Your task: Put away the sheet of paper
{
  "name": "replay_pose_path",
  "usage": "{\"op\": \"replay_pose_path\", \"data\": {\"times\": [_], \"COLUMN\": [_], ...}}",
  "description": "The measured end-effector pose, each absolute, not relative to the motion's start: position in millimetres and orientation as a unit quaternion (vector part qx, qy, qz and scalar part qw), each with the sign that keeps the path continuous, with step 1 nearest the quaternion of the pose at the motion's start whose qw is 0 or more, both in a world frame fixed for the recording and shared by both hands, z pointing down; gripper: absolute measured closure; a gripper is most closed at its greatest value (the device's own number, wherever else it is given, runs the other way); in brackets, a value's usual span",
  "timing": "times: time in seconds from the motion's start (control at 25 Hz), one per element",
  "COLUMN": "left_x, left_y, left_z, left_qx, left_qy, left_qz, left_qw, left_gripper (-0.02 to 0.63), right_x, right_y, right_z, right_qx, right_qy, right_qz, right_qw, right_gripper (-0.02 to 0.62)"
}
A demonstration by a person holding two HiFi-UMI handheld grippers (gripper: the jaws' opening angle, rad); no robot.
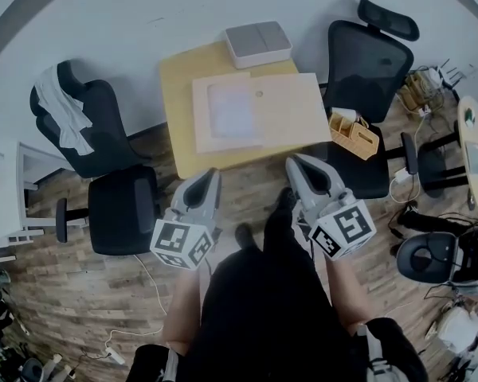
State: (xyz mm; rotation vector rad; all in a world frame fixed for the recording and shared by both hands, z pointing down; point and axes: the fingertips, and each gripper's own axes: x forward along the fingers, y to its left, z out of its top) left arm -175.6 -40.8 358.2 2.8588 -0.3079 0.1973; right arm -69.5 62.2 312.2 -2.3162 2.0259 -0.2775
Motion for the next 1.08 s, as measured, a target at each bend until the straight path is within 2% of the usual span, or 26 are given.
{"op": "replay_pose_path", "data": {"times": [1.08], "left_x": [-181], "left_y": [-35], "left_z": [355], "left_qx": [0.984], "left_qy": [-0.105], "left_qz": [0.066], "left_qw": [0.124], "left_gripper": [0.597], "right_x": [-79], "right_y": [67], "right_z": [305], "right_qx": [-0.741], "right_qy": [0.667], "right_qz": [-0.074], "right_qw": [0.023], "right_gripper": [0.595]}}
